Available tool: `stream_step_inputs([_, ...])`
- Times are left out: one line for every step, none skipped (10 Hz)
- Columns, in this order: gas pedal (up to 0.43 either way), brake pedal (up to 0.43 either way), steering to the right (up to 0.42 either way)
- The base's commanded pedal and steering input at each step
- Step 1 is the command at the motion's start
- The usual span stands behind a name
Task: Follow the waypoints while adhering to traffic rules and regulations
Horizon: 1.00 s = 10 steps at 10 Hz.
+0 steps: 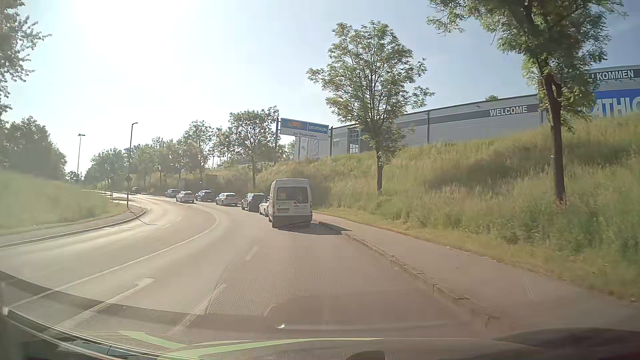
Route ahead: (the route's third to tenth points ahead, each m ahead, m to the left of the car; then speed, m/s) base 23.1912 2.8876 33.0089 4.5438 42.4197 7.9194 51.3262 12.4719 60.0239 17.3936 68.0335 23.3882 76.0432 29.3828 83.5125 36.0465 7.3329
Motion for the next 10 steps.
stream_step_inputs([0.0, 0.201, -0.039])
stream_step_inputs([0.0, 0.201, -0.039])
stream_step_inputs([0.0, 0.201, -0.038])
stream_step_inputs([0.0, 0.201, -0.037])
stream_step_inputs([0.0, 0.189, -0.037])
stream_step_inputs([0.0, 0.152, -0.037])
stream_step_inputs([0.0, 0.11, -0.037])
stream_step_inputs([0.0, 0.128, -0.038])
stream_step_inputs([0.0, 0.14, -0.038])
stream_step_inputs([0.0, 0.146, -0.037])
